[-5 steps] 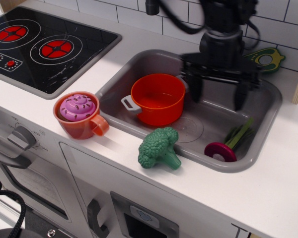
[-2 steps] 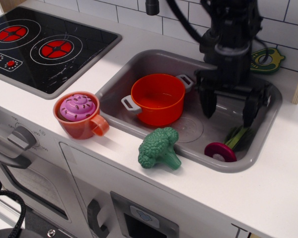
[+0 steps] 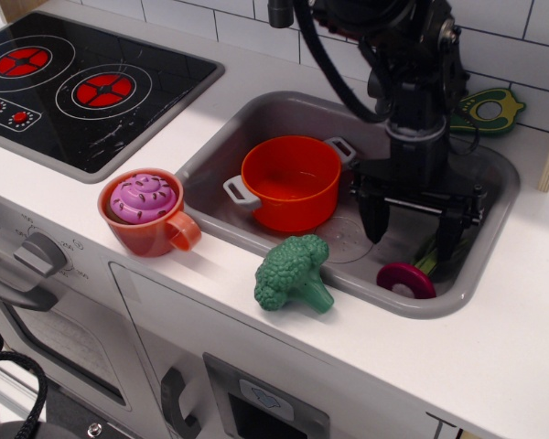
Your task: Put beet in pot sink
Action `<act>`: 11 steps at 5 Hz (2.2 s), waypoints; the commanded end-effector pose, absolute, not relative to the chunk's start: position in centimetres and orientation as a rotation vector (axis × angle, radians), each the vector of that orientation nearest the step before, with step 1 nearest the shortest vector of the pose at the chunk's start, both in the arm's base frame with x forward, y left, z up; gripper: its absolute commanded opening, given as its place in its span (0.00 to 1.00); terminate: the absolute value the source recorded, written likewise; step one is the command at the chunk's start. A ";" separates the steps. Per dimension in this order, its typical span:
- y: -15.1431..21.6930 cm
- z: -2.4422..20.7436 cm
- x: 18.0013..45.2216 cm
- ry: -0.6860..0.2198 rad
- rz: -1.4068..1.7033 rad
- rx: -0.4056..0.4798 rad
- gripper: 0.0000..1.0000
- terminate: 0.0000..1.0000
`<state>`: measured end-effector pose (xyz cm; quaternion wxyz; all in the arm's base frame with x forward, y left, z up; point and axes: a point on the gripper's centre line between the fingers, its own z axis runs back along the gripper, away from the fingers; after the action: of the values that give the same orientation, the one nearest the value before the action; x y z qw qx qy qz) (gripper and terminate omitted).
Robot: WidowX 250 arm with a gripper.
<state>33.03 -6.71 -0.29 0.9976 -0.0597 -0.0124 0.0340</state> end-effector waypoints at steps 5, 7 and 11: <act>-7.2 5.7 33.0 -0.323 0.115 -0.145 0.00 0.00; -1.4 11.3 33.7 -0.698 0.344 -0.015 0.00 0.00; 5.5 7.7 36.1 -0.867 0.439 0.155 0.00 0.00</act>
<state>36.89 6.22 6.39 0.8886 0.0746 -0.3963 0.2185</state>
